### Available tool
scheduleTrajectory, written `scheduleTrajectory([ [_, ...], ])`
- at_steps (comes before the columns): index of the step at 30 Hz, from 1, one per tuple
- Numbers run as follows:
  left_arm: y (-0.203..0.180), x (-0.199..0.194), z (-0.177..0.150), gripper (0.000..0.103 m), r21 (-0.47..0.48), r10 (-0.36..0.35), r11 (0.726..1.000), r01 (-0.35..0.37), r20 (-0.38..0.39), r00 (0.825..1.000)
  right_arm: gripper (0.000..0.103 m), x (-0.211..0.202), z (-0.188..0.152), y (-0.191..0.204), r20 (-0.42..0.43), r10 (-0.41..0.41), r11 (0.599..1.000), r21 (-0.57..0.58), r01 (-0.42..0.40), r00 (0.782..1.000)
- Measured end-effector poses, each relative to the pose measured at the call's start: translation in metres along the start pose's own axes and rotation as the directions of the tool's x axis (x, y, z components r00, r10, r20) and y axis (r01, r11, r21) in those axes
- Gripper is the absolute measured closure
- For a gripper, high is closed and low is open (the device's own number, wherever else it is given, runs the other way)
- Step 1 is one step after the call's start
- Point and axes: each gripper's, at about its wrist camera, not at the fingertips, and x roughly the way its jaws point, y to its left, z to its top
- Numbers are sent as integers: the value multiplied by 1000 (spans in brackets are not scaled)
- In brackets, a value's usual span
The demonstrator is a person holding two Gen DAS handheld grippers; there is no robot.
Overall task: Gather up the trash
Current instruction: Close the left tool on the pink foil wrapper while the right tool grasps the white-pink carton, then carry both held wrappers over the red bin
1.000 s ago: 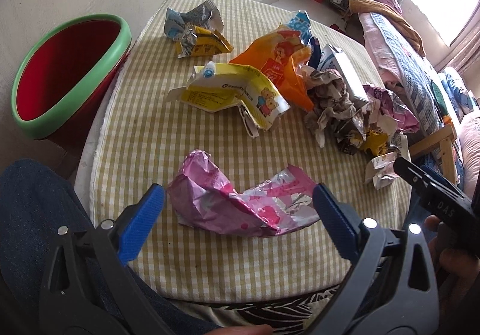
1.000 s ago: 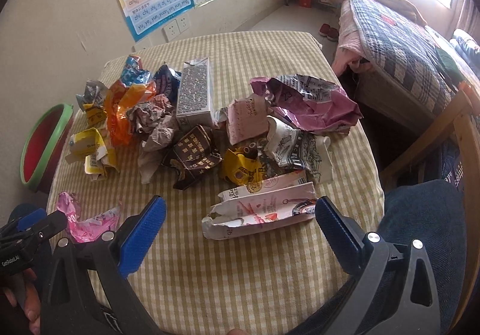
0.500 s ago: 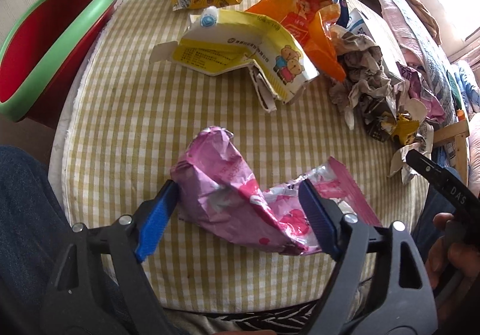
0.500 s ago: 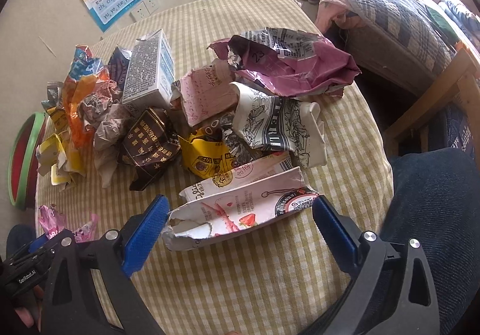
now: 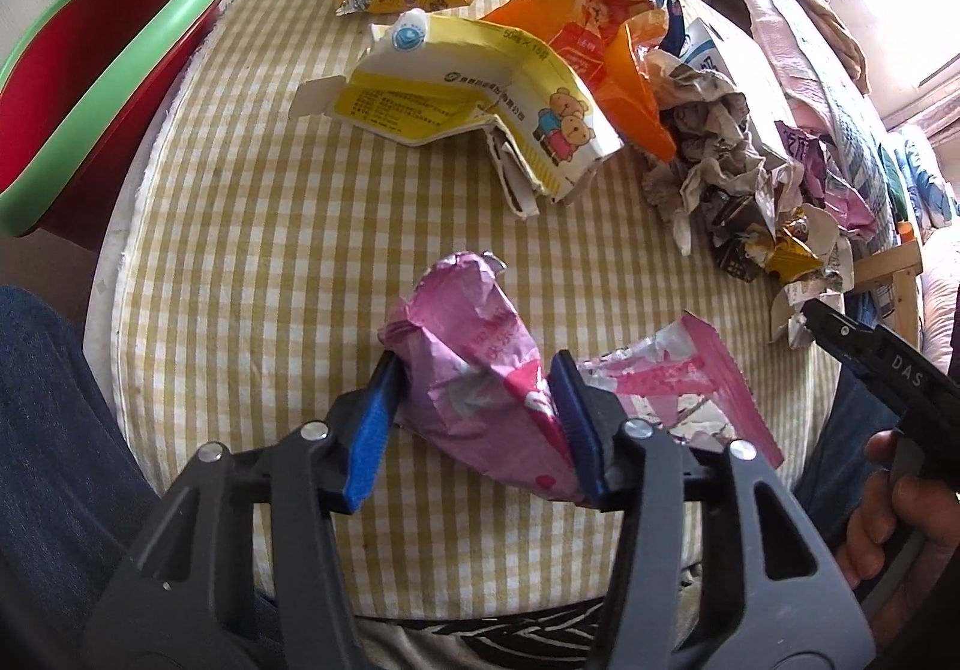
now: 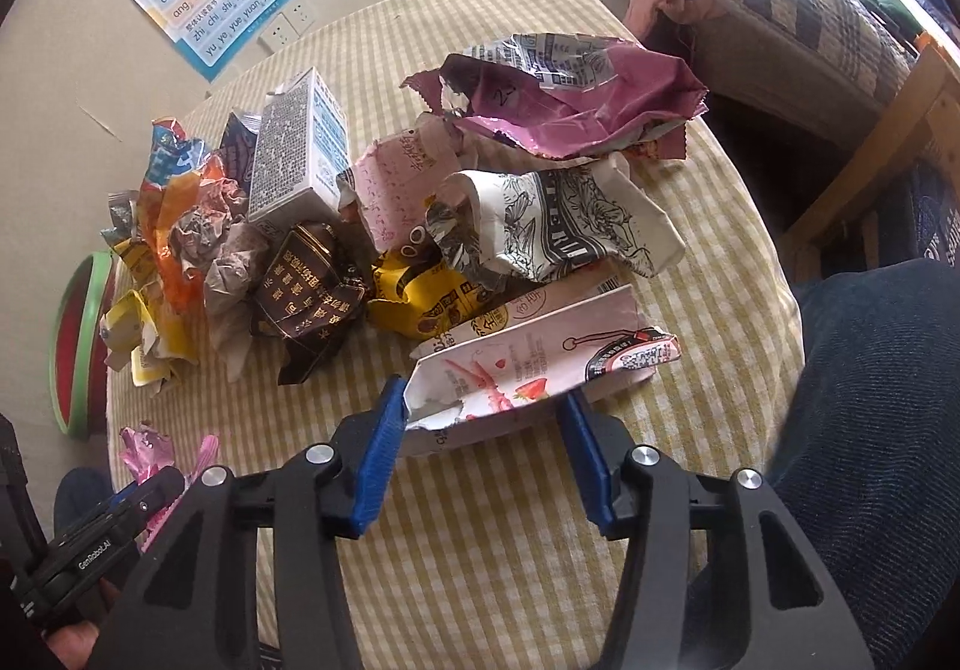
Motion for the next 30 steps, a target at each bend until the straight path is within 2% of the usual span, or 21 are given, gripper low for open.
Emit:
scheduleTrajectory([
  [2, 0, -4, -1, 66, 5, 0, 1000, -1, 13, 1000, 70, -3, 0, 2, 1, 8, 1000, -5, -8, 1000],
  [8, 3, -14, -5, 75, 15, -9, 1000, 9, 29, 1000, 83, -7, 0, 3, -8, 54, 999, 7, -54, 999],
  [17, 3, -33, -7, 76, 31, -31, 999, 29, 66, 997, 84, -30, -3, 15, -7, 93, 995, -22, -93, 996],
  [26, 5, -54, -5, 76, 17, -46, 999, 44, 129, 991, 84, -59, -9, 40, 80, 85, 985, -158, -72, 993],
  [30, 10, -63, -2, 76, 10, -47, 999, 46, 155, 987, 84, -62, -8, 54, 91, 96, 977, -201, -76, 991],
])
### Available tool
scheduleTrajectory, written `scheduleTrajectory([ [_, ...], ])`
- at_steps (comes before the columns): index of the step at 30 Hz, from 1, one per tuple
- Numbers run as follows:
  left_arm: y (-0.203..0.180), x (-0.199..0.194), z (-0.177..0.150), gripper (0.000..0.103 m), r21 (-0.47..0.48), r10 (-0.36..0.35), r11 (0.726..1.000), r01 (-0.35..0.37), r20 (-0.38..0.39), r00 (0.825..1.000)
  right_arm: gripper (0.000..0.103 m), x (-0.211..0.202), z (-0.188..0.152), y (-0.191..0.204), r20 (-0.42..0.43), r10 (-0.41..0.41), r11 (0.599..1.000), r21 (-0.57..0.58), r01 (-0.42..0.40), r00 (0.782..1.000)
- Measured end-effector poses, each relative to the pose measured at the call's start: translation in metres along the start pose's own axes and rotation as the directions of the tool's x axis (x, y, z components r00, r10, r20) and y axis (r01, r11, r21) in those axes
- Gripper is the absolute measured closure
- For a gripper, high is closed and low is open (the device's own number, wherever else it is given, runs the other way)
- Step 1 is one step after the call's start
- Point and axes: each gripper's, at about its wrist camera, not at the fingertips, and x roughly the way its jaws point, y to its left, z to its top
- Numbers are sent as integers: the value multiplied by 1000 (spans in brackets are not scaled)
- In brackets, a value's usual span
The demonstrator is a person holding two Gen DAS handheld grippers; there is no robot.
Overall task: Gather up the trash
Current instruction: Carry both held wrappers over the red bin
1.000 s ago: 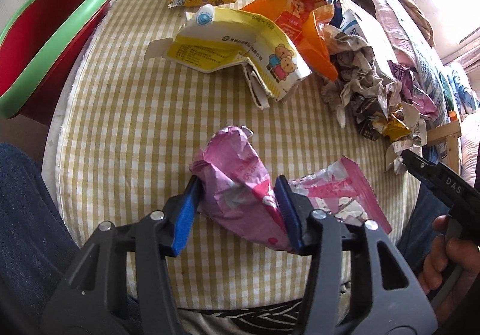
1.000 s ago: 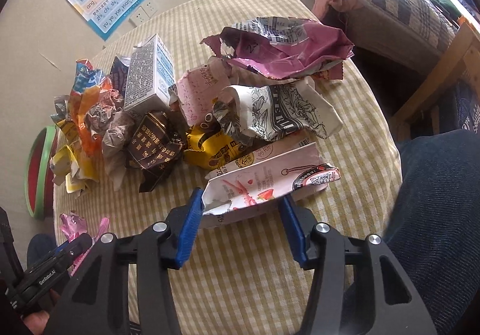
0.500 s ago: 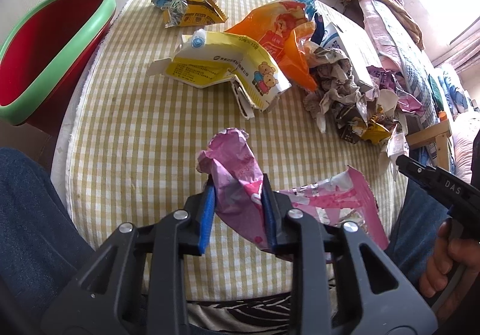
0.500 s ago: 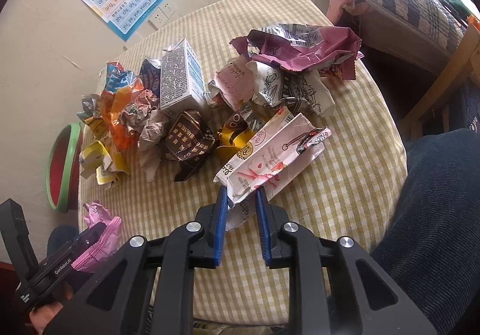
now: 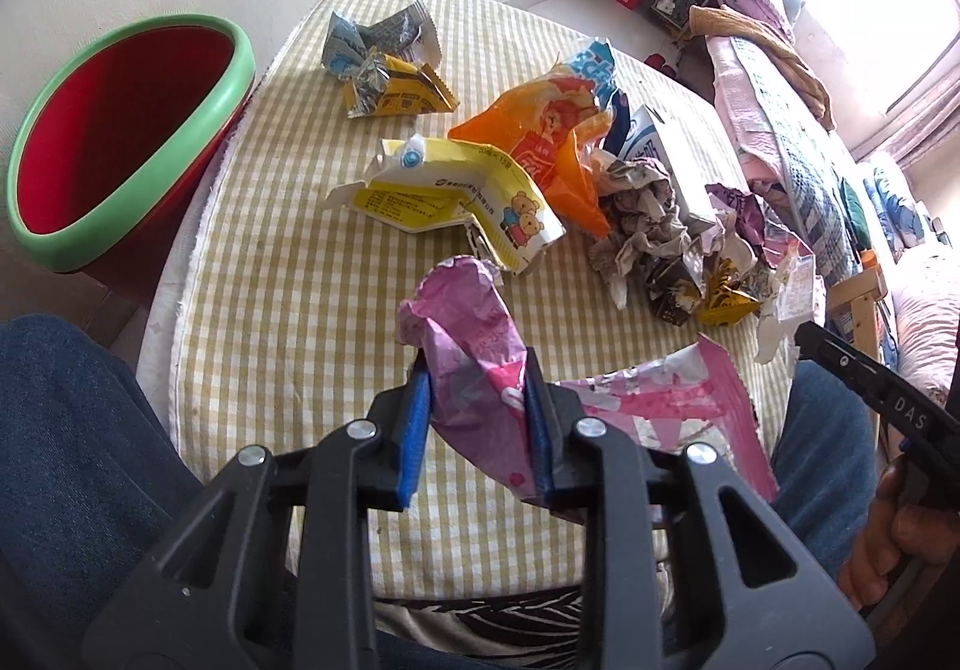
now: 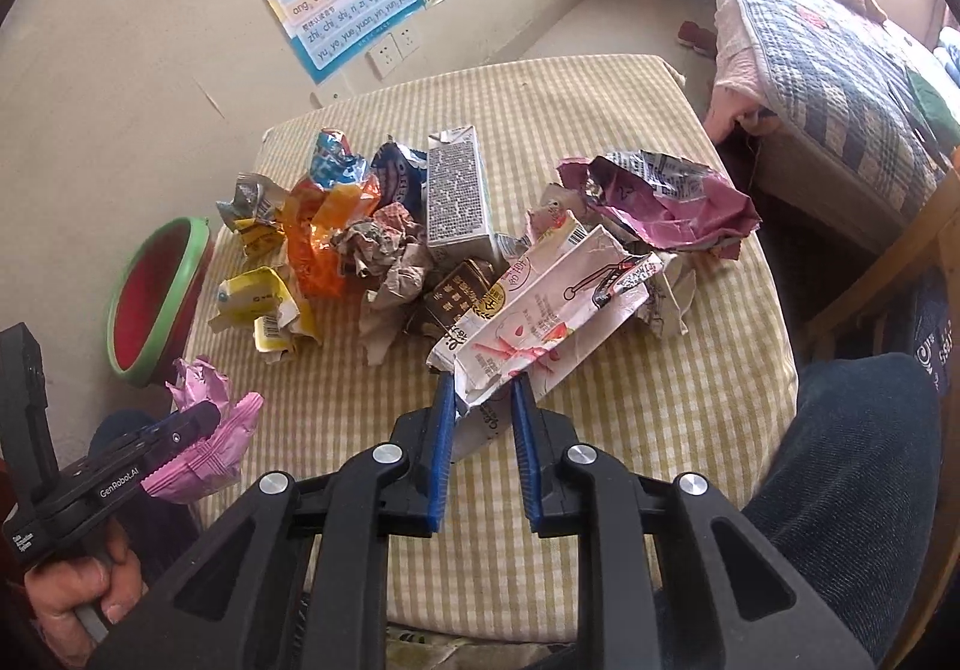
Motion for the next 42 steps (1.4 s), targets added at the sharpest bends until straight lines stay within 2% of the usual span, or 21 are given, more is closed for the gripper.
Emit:
scheduleTrajectory([
  [7, 11, -18, 14, 76, -7, 35, 999, -34, 73, 997, 84, 1, 14, 40, 34, 47, 993, -112, -43, 998],
  [12, 30, -35, 28, 76, -27, 75, 997, -72, 141, 987, 84, -5, 26, 88, 98, 83, 966, -252, -56, 992],
  [16, 53, -48, 42, 76, -60, 106, 994, -96, 183, 977, 84, -1, 37, 122, 108, 128, 940, -330, -85, 986],
  [22, 96, -66, 61, 76, -131, 163, 982, -135, 237, 958, 84, 17, 46, 167, 72, 179, 897, -421, -133, 981],
  [33, 176, -88, 84, 76, -261, 249, 949, -176, 282, 927, 84, 45, 71, 249, 28, 271, 813, -541, -213, 962],
  [38, 204, -93, 97, 76, -291, 272, 939, -186, 291, 917, 84, 67, 80, 287, -28, 306, 777, -570, -267, 952],
  [42, 220, -94, 106, 76, -302, 271, 936, -180, 293, 917, 84, 82, 80, 315, -59, 321, 750, -594, -291, 945],
])
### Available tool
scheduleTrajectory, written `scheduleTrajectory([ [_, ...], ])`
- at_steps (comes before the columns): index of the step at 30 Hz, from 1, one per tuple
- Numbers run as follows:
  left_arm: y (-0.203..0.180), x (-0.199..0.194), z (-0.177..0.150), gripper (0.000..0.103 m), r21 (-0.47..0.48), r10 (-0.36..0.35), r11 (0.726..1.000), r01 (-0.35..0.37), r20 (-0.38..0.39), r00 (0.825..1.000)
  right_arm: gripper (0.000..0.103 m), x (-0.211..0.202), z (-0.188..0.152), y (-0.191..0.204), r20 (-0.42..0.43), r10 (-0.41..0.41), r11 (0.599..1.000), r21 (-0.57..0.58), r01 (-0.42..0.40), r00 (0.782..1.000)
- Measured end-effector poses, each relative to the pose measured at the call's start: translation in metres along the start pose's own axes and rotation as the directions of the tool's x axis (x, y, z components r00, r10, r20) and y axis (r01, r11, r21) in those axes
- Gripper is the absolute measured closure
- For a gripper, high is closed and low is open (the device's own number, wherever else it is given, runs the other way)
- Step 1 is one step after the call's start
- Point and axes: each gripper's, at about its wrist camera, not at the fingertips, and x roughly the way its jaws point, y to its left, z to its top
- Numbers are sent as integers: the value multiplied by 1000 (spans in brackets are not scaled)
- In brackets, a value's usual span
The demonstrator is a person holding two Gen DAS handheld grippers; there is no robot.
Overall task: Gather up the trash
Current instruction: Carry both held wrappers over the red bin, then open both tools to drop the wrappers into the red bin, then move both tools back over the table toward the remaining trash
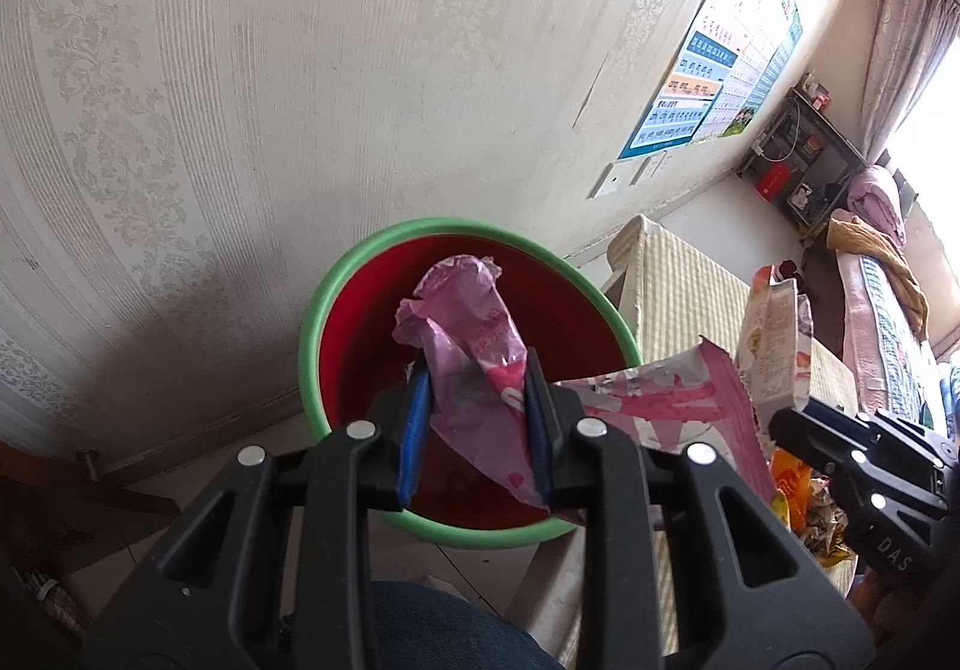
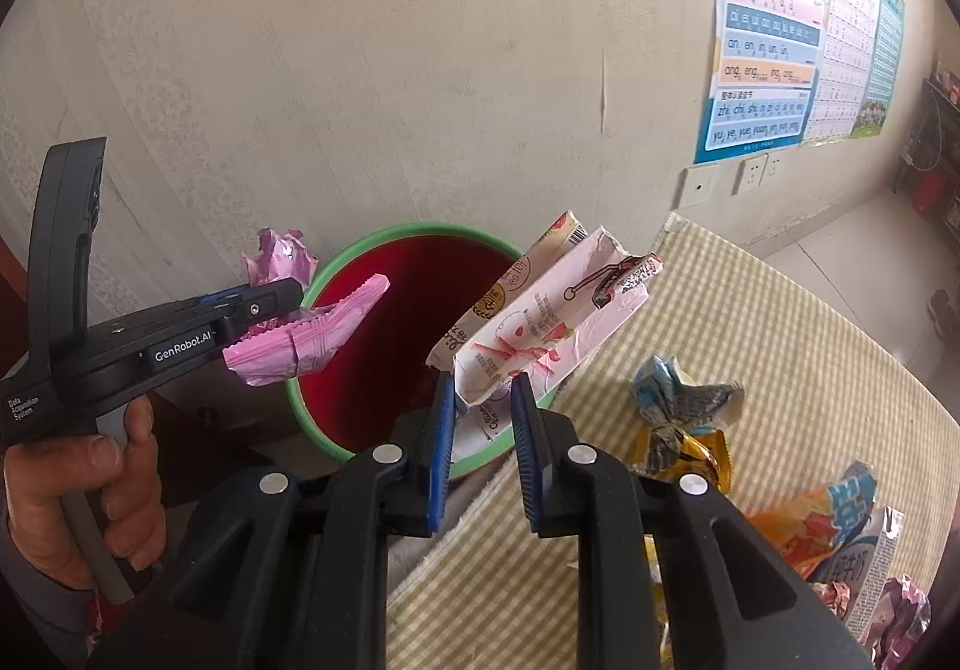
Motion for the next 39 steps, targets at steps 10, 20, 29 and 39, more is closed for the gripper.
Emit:
scheduleTrajectory([
  [10, 29, 19, 21, 75, -90, -26, 996, 26, -2, 1000, 84, 47, 22, 20, -47, 45, 999, -24, -46, 998],
  [20, 31, 37, 31, 24, -90, -10, 996, 10, 0, 1000, 51, 78, 15, 24, -110, 58, 998, -18, -60, 992],
  [29, 30, 30, 14, 6, -108, 12, 994, -11, 7, 1000, 20, 58, -15, 15, -107, 18, 999, -26, -21, 994],
  [39, -4, 6, -35, 6, -76, -30, 997, 26, -48, 998, 14, -13, -62, -14, -59, -48, 998, 38, 51, 997],
])
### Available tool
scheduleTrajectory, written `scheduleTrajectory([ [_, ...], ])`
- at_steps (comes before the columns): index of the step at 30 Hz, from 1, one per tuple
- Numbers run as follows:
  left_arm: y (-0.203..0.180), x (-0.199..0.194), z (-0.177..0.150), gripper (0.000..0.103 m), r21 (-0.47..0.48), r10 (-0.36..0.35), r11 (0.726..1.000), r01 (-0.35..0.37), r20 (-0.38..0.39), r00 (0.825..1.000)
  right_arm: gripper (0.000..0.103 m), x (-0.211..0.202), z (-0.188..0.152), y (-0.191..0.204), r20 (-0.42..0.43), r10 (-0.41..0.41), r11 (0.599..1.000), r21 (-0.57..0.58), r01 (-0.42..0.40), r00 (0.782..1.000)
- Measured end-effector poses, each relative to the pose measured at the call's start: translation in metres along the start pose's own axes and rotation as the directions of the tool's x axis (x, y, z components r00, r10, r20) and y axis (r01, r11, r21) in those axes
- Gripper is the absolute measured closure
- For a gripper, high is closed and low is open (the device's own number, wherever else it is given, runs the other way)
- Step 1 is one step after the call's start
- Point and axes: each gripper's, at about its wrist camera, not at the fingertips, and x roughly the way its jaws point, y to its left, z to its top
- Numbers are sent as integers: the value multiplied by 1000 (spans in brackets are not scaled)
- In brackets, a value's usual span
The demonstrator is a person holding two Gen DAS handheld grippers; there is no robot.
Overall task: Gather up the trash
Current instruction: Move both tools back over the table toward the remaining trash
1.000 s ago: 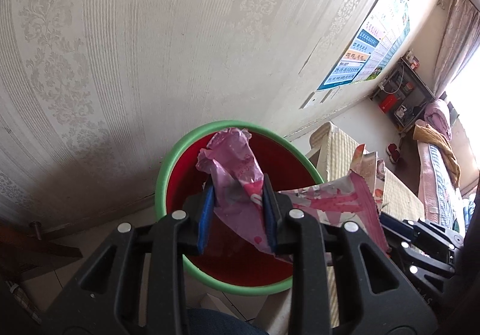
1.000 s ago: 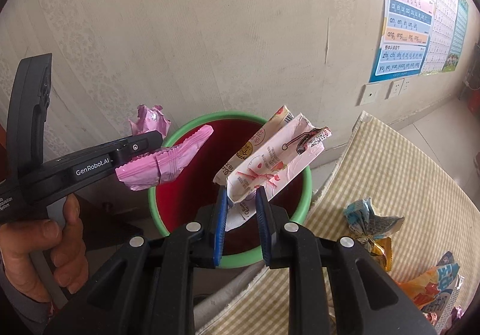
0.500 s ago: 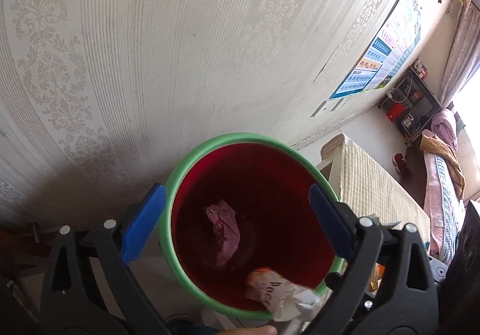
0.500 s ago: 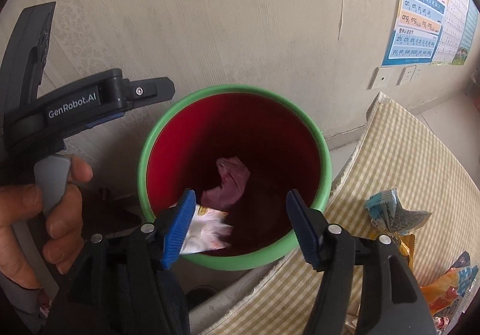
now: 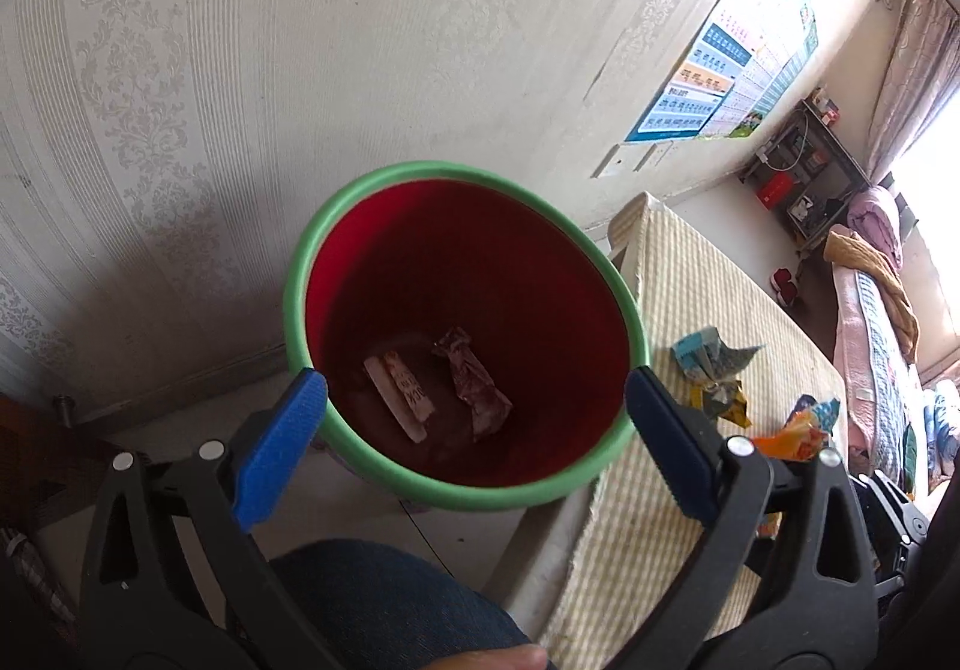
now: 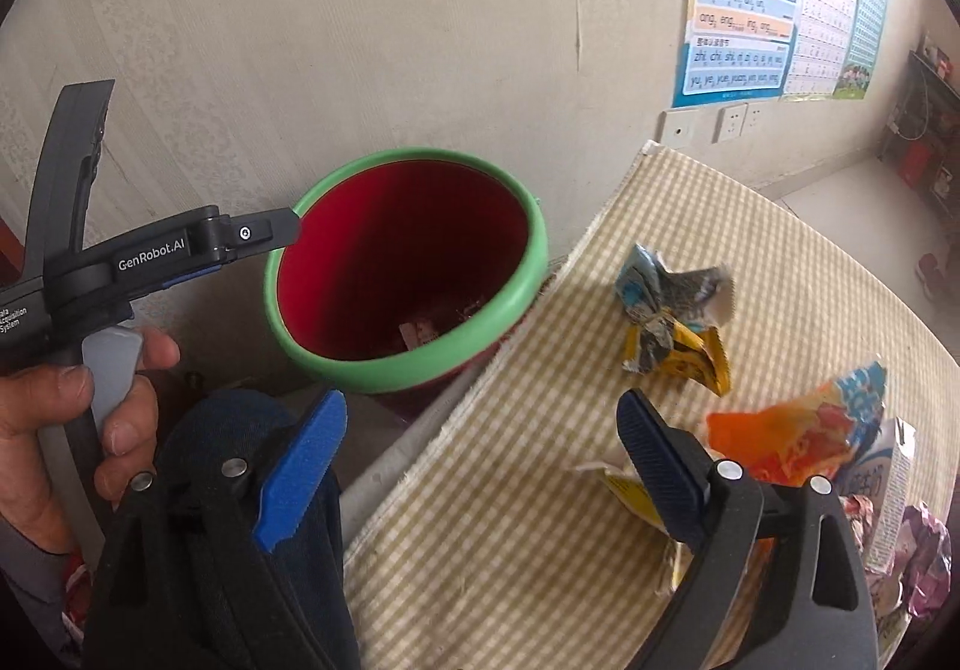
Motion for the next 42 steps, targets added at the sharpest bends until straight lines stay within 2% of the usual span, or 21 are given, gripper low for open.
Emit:
scheduleTrajectory([
  [6, -41, -8, -28, 6, 63, -37, 997, 38, -26, 999, 14, -38, -36, -27, 23, -41, 996, 75, 39, 999],
  [13, -100, -8, -60, 6, 180, -75, 980, 87, -71, 995, 14, -75, -73, -80, 44, -121, 976, 190, 110, 992],
  [24, -168, 13, -94, 6, 314, -105, 938, 149, -153, 983, 14, -115, -123, -163, 40, -267, 900, 368, 235, 963],
  [31, -191, 30, -101, 6, 369, -86, 917, 151, -186, 979, 14, -111, -124, -191, 21, -281, 883, 396, 250, 959],
  [38, -197, 56, -94, 6, 379, -75, 912, 158, -223, 972, 15, -92, -114, -209, -13, -273, 883, 394, 256, 962],
  [42, -200, 73, -91, 8, 405, -62, 900, 161, -246, 967, 15, -77, -108, -222, -41, -264, 876, 409, 257, 964],
])
